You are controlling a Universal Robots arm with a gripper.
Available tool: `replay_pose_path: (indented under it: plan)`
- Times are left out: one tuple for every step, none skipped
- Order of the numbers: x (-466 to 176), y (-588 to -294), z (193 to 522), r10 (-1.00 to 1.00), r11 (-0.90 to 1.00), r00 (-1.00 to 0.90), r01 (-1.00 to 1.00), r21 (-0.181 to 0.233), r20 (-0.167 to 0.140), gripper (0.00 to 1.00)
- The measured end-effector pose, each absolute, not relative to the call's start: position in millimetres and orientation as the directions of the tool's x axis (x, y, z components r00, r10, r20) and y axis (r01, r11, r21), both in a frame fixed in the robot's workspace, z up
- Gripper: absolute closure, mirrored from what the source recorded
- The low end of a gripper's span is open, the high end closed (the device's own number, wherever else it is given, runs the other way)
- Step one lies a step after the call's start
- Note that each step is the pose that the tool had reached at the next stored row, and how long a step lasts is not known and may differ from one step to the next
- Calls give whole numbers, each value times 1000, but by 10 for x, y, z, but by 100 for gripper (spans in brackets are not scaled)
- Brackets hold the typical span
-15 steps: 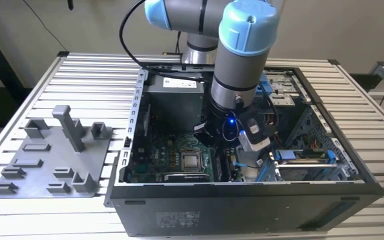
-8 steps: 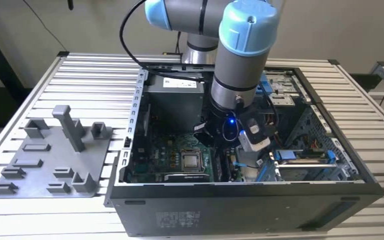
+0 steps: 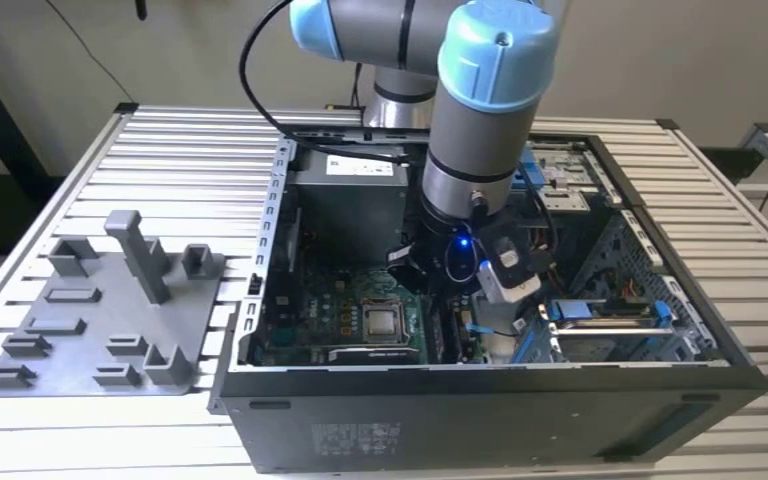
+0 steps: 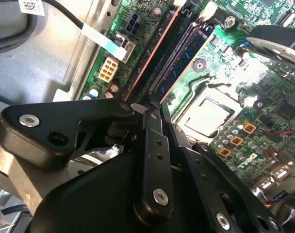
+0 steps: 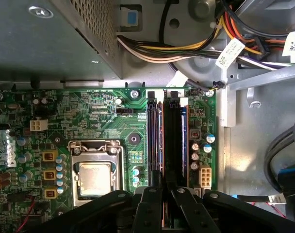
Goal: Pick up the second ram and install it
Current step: 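Insert the second ram into the second slot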
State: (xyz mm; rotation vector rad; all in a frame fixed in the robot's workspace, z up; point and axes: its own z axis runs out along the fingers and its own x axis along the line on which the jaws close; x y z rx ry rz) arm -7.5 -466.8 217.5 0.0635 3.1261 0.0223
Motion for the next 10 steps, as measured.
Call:
replay_pose_path:
  plan:
    - [-73,-4668,2175,40,999,-999,40,15,-15,86]
    - [-73,-4668,2175,40,999,-999,40,15,-15,86]
    - [-73,-4668,2175,40,999,-999,40,15,-14,86]
    - [-73,-4668,2173,40,999,-999,40,14,-14,86]
    - [-72,-4668,2169,40,999,-999,40,15,-15,86]
    - [-70,-4668,2169,40,999,-999,40,15,-14,86]
    - [-66,-4668,2169,39,999,-999,39,15,-14,86]
    - [-65,-4668,2168,39,999,-999,39,15,-14,86]
    - [-65,-4668,2168,39,999,-999,39,15,-14,86]
    - [-65,-4668,2166,39,999,-999,39,15,-14,86]
